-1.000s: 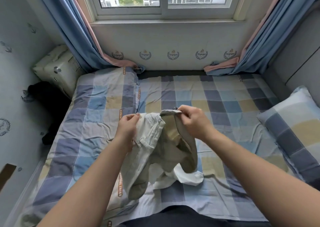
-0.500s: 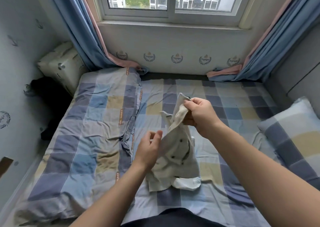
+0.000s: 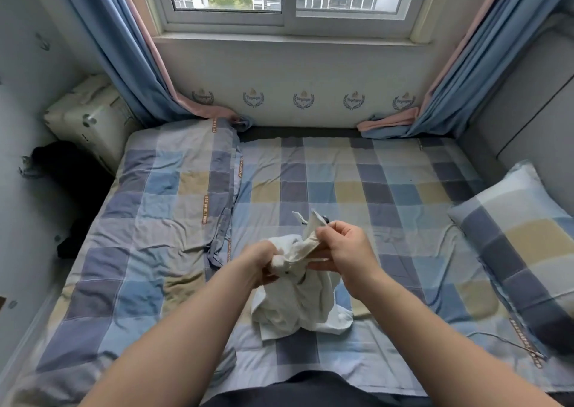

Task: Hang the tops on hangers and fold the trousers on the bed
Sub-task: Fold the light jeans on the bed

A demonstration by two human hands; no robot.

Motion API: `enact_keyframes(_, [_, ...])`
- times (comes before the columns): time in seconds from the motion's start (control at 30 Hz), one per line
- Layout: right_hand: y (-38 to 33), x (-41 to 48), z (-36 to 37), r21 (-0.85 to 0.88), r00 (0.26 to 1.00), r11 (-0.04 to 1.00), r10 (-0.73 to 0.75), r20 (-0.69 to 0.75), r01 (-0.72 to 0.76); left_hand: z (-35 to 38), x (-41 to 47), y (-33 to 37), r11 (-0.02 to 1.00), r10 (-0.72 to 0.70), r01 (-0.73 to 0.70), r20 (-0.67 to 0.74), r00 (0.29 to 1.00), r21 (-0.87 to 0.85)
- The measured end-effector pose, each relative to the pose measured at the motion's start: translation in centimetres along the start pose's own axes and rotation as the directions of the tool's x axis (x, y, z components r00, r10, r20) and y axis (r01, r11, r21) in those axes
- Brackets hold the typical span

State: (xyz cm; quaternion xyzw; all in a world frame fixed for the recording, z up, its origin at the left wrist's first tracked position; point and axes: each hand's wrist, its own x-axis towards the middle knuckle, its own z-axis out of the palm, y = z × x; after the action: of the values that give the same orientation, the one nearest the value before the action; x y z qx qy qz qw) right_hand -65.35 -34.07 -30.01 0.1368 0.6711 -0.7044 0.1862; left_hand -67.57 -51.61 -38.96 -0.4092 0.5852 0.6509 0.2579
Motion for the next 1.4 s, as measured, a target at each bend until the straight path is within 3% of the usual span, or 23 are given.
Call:
enact_keyframes(0.07, [1.5,-0.5,-0.8,-0.083,0.991,0.987,0.137,-0.002,-0.136,-0.7,2.2,0.5,0.990,0.086,-0.093,-0.075,0.993,-0.106])
enact_keyframes(0.13, [2.9,-1.3,-1.7,-0.270,0.924,0.904,0.369,0.105,-0.330,-1.0,1.4,1.7,0.970,0.211,-0.227,-0.171,0.962,-0.082])
enact_keyframes(0.2, [3.7,-1.4,-2.7,-0.509,0.830,0.779,0.521,0.198,-0.367,-1.1,-0.7,3.1,0.920,0.390,-0.392,-0.177,0.904,0.021])
enact_keyframes(0.23, [3.8,-0.9,-3.1,-0.577,0.829,0.744,0.524,0.194,-0.336,-1.3,-1.5,3.7,0.867,0.499,-0.489,-0.148,0.854,0.098])
enact_keyframes(0.3, [3.5,1.0,-3.7,-0.610,0.938,0.768,0.328,0.116,-0.193,-1.8,-3.6,5.2,0.688,0.704,-0.673,-0.026,0.710,0.272])
enact_keyframes(0.37, [1.5,2.5,-3.4,-0.598,0.999,0.801,-0.016,0.050,0.042,-2.3,-6.1,6.9,0.497,0.809,-0.781,0.125,0.574,0.378])
enact_keyframes(0.4, [0.2,3.0,-3.0,-0.598,0.984,0.782,-0.159,0.081,0.176,-2.5,-7.2,7.7,0.422,0.833,-0.818,0.188,0.520,0.390])
enact_keyframes(0.47, [-2.4,4.0,-1.9,-0.663,0.915,0.635,-0.331,0.231,0.397,-2.9,-9.2,9.3,0.316,0.860,-0.868,0.272,0.433,0.383])
enact_keyframes(0.53, [-4.7,4.8,0.0,-0.697,0.870,0.521,-0.325,0.372,0.493,-3.3,-10.9,10.8,0.227,0.883,-0.890,0.302,0.360,0.396])
enact_keyframes(0.57, [-5.6,5.2,0.8,-0.682,0.858,0.520,-0.313,0.407,0.513,-3.4,-11.7,11.5,0.190,0.892,-0.892,0.308,0.332,0.411])
enact_keyframes(0.73, [-7.3,6.8,3.8,-0.700,0.855,0.501,-0.384,0.348,0.509,-4.9,-13.8,14.7,0.007,0.938,-0.794,0.270,0.215,0.608])
enact_keyframes(0.8, [-7.3,7.9,3.6,-0.766,0.869,0.444,-0.397,0.296,0.464,-6.0,-13.4,15.9,-0.101,0.960,-0.702,0.253,0.117,0.705])
enact_keyframes(0.87, [-7.7,9.3,2.4,-0.854,0.888,0.367,-0.411,0.207,0.369,-7.4,-12.7,17.1,-0.149,0.973,-0.548,0.220,0.067,0.823])
enact_keyframes(0.97, [-9.7,10.9,-0.1,-0.938,0.872,0.224,-0.471,0.131,0.263,-9.5,-12.7,18.8,-0.101,0.981,-0.293,0.143,0.127,0.951])
enact_keyframes(1.07, [-13.5,11.6,-0.8,-0.975,0.782,0.005,-0.599,0.175,0.223,-10.3,-13.9,21.0,-0.073,0.981,-0.149,0.098,0.169,0.986])
enact_keyframes(1.1, [-14.8,11.8,-0.7,-0.977,0.752,-0.025,-0.635,0.179,0.211,-10.4,-14.4,21.9,-0.062,0.982,-0.128,0.083,0.169,0.990])
enact_keyframes(1.17, [-17.4,11.9,-0.5,-0.984,0.724,0.003,-0.677,0.129,0.179,-10.4,-15.6,23.7,-0.033,0.987,-0.099,0.048,0.153,0.994])
enact_keyframes(1.27, [-20.2,11.9,-1.7,-0.994,0.748,0.079,-0.664,0.001,0.071,-11.1,-17.3,26.1,0.019,0.988,-0.058,-0.009,0.156,0.998])
enact_keyframes(1.4, [-24.2,11.6,-6.1,-0.985,0.749,0.147,-0.641,-0.166,-0.093,-14.4,-20.1,28.6,0.151,0.970,0.061,-0.160,0.184,0.987])
